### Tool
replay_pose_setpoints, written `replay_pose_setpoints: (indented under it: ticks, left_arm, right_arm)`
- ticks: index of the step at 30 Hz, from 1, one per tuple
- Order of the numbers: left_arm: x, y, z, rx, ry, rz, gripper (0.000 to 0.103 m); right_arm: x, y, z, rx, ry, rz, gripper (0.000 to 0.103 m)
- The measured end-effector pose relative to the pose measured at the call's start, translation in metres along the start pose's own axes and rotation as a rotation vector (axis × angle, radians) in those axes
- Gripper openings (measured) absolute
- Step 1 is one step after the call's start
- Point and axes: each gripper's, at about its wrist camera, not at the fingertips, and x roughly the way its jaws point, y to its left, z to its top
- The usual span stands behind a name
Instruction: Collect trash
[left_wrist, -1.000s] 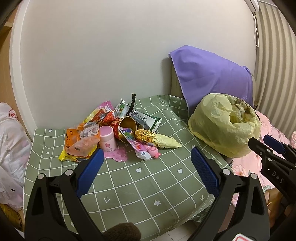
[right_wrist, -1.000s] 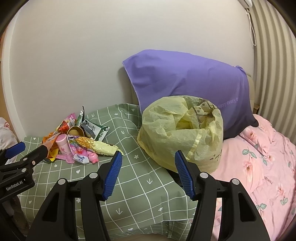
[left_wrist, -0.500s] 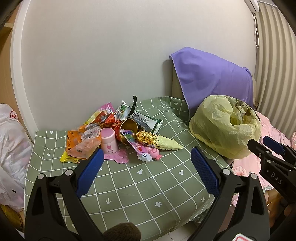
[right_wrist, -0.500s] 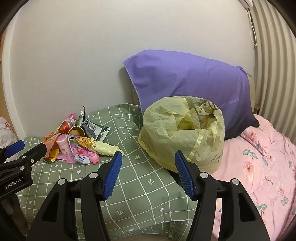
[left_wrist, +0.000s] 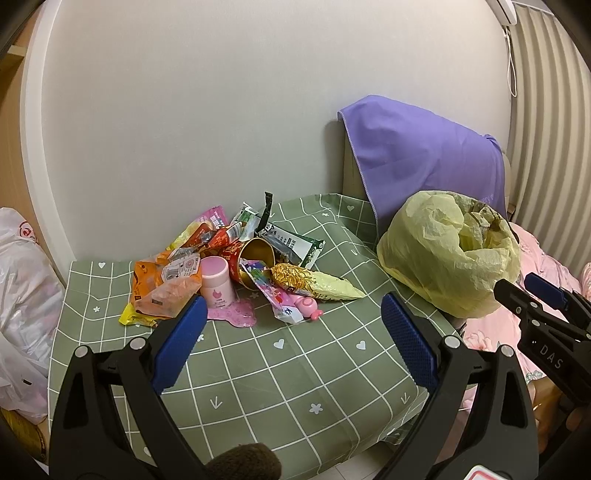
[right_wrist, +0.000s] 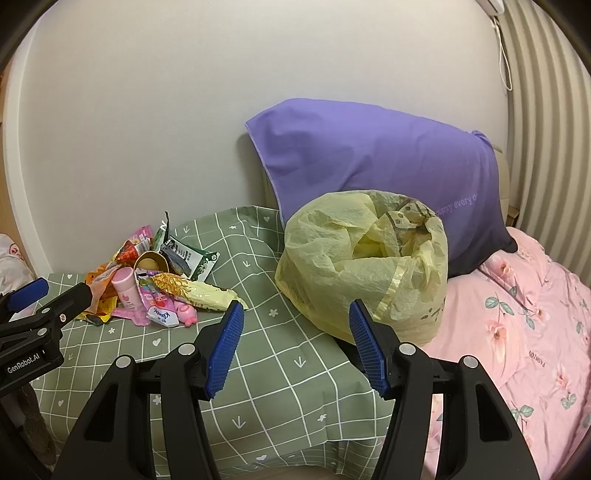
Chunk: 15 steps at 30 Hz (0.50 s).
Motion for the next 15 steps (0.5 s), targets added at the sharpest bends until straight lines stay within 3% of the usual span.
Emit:
replay_pose_setpoints:
  ticks: [15]
  left_arm:
    - [-0.0003, -0.0003, -0.0009, 0.000, 0.000, 0.000, 0.090]
  right_arm:
    - [0.0005, -0.0008, 0.0005, 0.000, -0.001, 0.000, 0.056]
